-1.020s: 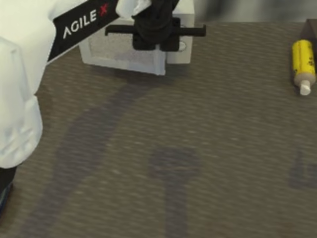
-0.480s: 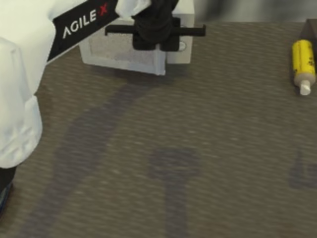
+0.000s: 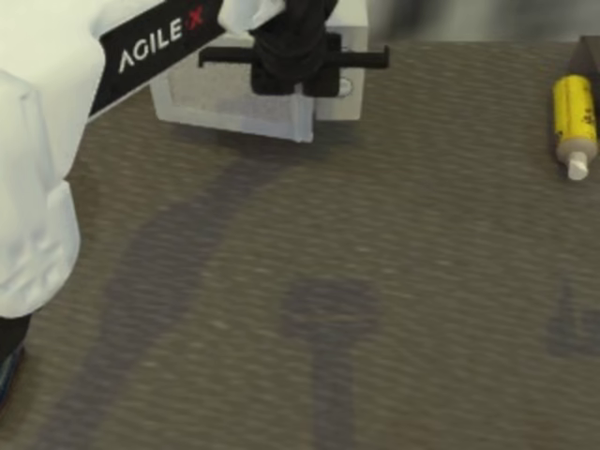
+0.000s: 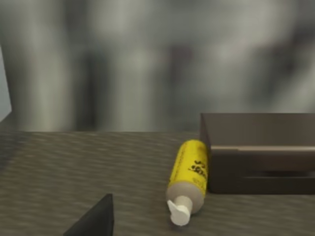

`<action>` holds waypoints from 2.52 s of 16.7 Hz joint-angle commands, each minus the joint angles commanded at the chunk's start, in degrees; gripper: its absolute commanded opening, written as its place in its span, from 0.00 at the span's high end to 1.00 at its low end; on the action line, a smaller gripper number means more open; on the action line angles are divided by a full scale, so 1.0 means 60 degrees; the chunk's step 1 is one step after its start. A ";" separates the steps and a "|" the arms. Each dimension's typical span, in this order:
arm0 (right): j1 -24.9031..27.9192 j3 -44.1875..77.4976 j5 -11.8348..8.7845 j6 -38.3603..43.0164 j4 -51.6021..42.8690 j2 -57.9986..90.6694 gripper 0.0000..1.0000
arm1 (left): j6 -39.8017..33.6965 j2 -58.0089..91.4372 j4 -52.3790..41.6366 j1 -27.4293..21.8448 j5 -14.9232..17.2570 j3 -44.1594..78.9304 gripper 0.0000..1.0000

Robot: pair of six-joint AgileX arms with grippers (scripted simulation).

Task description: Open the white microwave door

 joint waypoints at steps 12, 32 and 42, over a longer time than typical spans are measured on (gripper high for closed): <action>0.0000 0.0000 0.0000 0.0000 0.0000 0.0000 0.00 | 0.1039 -0.1120 0.0917 0.0195 0.0461 -0.1763 1.00; 0.0000 0.0000 0.0000 0.0000 0.0000 0.0000 0.00 | 0.1039 -0.1120 0.0917 0.0195 0.0461 -0.1763 1.00; 0.0000 0.0000 0.0000 0.0000 0.0000 0.0000 0.00 | 0.2111 -0.2055 0.1615 0.0383 0.1043 -0.3230 1.00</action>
